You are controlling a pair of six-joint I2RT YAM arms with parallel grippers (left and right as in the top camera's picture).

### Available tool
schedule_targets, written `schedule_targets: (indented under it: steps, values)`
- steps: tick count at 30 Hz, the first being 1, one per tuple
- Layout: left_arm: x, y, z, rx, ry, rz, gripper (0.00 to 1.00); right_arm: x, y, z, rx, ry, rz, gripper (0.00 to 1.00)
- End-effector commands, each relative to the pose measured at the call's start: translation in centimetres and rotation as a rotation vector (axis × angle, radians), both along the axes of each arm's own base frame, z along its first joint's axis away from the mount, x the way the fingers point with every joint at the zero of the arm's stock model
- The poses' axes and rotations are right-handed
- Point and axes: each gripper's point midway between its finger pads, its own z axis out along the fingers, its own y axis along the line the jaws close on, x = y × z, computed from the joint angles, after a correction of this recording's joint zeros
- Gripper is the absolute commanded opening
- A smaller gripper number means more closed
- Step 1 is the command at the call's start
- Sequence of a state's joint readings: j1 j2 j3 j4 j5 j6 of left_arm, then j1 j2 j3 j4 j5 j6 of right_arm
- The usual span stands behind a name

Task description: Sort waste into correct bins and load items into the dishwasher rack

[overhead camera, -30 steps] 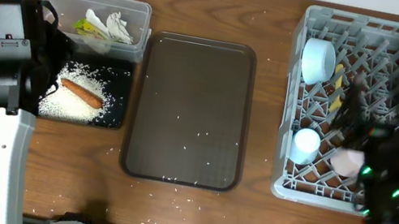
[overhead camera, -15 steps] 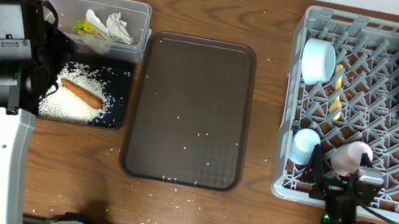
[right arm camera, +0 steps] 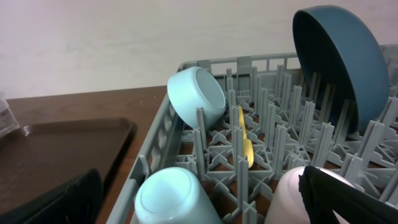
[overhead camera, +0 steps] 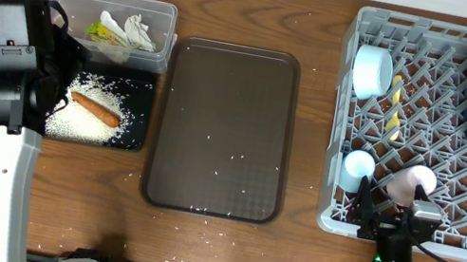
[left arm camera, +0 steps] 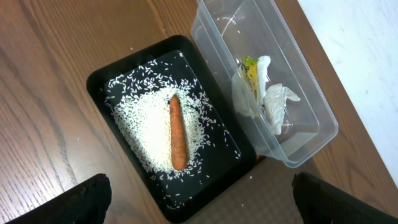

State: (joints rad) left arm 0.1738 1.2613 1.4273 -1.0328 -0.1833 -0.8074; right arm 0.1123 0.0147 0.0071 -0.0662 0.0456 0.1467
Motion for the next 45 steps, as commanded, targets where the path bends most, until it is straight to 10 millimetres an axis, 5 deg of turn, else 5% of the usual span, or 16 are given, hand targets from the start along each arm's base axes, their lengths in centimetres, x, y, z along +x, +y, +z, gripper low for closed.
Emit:
schedule_targets:
  steps: [1,19,25,33,45]
  values:
    - [-0.1,0.1,0.1,0.013,0.006,-0.007,0.95,0.0,0.1,0.0,0.015,-0.001,0.009,0.99]
    - [-0.1,0.1,0.1,0.013,0.008,-0.007,0.95,0.0,0.1,0.0,0.014,-0.001,0.01,0.99]
    - [-1.9,-0.6,1.3,0.033,-0.067,-0.023,0.95,0.0,0.1,0.0,0.014,-0.001,0.01,0.99]
    - [-0.8,-5.8,3.7,0.33,-0.454,-0.504,0.95,0.0,0.1,0.0,0.014,-0.001,0.01,0.99]
    - [-5.0,-7.1,-2.7,0.466,-0.742,-0.542,0.95,0.0,0.1,0.0,0.014,-0.001,0.01,0.99]
